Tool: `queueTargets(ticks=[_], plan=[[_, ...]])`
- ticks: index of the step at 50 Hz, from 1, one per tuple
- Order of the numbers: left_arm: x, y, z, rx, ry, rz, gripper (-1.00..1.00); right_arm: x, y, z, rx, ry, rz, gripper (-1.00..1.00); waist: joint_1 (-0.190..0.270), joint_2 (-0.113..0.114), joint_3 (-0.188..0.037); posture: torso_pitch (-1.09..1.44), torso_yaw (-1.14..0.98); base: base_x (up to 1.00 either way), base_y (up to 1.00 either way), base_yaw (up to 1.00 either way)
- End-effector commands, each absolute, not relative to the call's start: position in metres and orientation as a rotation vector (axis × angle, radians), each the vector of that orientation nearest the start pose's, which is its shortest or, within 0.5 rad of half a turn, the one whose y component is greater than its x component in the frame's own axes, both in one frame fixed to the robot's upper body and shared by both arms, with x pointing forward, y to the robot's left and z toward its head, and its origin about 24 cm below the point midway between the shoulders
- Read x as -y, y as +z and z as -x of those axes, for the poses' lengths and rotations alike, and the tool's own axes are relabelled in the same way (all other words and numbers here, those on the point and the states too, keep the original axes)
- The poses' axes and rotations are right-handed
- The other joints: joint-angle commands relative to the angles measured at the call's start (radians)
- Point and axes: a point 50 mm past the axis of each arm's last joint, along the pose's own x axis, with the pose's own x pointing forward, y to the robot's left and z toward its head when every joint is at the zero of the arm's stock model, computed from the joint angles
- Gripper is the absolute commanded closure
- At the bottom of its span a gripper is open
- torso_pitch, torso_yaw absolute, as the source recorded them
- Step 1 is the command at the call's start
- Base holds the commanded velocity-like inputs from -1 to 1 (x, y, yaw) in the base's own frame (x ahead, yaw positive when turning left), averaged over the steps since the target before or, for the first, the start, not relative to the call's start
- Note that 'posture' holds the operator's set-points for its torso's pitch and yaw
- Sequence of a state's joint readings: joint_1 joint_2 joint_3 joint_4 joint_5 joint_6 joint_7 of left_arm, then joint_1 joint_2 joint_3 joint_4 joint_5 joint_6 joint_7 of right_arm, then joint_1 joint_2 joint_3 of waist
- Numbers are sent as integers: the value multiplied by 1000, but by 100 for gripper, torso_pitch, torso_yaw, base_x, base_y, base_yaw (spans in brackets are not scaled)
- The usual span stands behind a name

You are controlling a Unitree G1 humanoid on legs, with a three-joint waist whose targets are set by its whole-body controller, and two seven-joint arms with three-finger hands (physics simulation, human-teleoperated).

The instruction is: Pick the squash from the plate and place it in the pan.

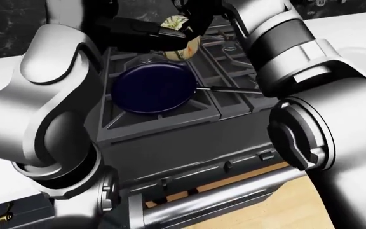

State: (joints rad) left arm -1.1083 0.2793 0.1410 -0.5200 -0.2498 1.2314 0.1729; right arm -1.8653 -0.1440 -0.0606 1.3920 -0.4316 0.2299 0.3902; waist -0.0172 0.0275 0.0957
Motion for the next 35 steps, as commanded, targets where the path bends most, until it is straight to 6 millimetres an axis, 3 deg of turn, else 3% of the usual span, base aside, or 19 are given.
queueTargets(ticks=[1,8,15,24,35], plan=[[-133,365,-269,472,-39,-86,-100,35,408,-389,276,392,728,100,0,3,-39,0,0,0,0,0],[-136,368,-268,477,-37,-77,-100,22,400,-387,222,425,866,100,-1,6,-38,0,0,0,0,0],[-136,370,-267,479,-39,-75,-100,11,391,-388,229,430,893,100,0,11,-43,0,0,0,0,0],[-135,370,-266,479,-43,-76,-100,-2,371,-392,261,445,844,100,-1,16,-48,0,0,0,0,0],[-134,367,-268,478,-46,-78,-100,-15,375,-387,407,391,766,100,-1,16,-55,0,0,0,0,0]])
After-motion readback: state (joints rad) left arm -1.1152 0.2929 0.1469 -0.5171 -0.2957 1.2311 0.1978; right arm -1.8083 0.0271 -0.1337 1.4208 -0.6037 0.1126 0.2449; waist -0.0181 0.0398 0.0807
